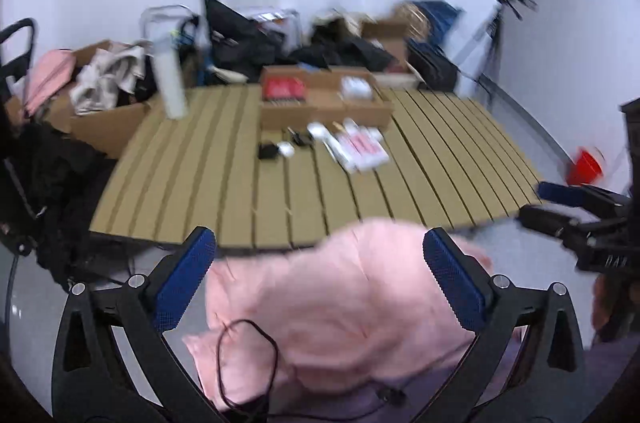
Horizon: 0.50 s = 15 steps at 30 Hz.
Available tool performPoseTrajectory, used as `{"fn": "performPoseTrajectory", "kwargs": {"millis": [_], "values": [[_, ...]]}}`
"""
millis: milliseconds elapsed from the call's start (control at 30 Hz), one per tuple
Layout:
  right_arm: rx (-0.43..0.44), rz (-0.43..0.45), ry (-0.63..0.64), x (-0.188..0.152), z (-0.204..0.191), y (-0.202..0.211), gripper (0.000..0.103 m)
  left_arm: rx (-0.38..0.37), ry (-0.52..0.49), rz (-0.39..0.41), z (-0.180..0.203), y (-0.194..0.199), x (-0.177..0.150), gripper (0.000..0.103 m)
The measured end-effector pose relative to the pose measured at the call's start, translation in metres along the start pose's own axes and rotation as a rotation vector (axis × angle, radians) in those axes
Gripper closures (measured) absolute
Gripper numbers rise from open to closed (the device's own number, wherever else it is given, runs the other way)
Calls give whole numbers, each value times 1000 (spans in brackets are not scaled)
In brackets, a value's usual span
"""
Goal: Organize objects
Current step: 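Withdraw both grippers from the tray, then grasp the black hair tie ball with the left gripper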
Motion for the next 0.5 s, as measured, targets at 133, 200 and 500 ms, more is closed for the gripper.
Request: {"fn": "performPoseTrajectory", "kwargs": {"millis": [133, 200, 500], "values": [[8, -54, 57, -12, -20, -11, 20, 18, 15, 36, -5, 4, 7, 0], [7, -35, 52, -5, -20, -12, 20, 4, 42, 36, -10, 4, 7, 0], [17, -92, 26, 6, -6, -69, 21, 16, 57, -14, -35, -54, 16, 0]]}}
Point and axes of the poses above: each gripper's, at about its wrist camera, not at the fingertips, and y roughly against the way its jaws point, z to its right, x to its top, the point moved 7 cm from there along -y, roughly the way its jaws point, and after that the axes turned 5 degrees about y, right-handed, at the moved point
